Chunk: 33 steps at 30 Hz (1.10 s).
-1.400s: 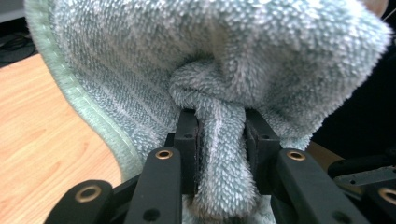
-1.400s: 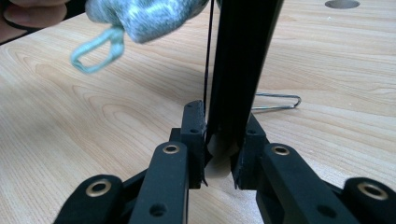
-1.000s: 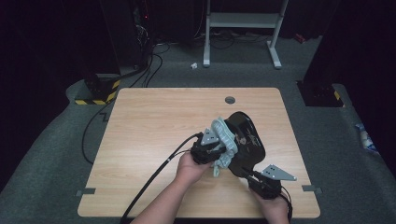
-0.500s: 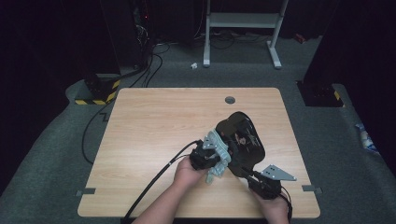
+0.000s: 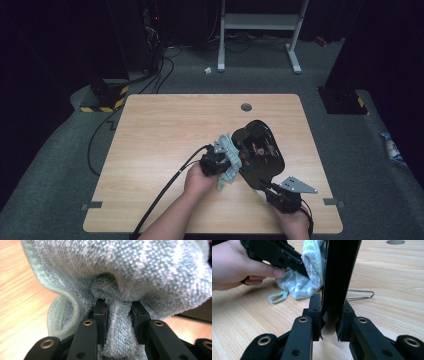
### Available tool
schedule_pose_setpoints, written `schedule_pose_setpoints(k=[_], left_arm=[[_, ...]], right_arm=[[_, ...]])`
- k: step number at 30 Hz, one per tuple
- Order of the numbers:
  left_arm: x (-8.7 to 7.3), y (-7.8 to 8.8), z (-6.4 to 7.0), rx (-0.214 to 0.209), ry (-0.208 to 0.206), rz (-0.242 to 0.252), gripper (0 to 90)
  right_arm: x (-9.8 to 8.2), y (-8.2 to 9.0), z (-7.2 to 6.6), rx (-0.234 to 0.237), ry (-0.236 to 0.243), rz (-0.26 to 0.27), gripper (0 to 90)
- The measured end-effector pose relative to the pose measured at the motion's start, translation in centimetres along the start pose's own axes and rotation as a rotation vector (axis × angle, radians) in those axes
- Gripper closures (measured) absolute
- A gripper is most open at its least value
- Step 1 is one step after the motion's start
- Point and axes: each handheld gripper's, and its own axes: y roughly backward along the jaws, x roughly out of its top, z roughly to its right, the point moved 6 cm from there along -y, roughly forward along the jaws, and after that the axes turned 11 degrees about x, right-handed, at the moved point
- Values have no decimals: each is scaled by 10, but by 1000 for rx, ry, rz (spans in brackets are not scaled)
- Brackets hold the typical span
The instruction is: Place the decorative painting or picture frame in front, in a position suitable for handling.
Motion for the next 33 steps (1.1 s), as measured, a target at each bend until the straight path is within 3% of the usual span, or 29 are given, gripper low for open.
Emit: schedule_pose_setpoints(k=[6,10,16,19,24,27,30,33], left_arm=[[3,-5,-14,53,32,11,708],[5,-7,-26,93,86,9,707],[7,-8,-25,64,115,27,709],[8,-2,-17,38,87,40,713],[4,11,-7,11,77,68,717],[2,22,4,-40,59,94,717],[4,37,20,-64,-12,113,716],[10,50,29,-77,-50,128,715]], right_arm=[[0,0,0,-2,-1,0,772],[0,0,0,-2,-3,1,776],[0,0,0,-3,1,2,777],[0,0,0,-2,1,2,778],[-1,0,0,-4,-4,2,776],[0,0,0,-1,-3,2,777],[0,0,0,0,-1,3,778],[-1,0,-1,2,-1,3,778]])
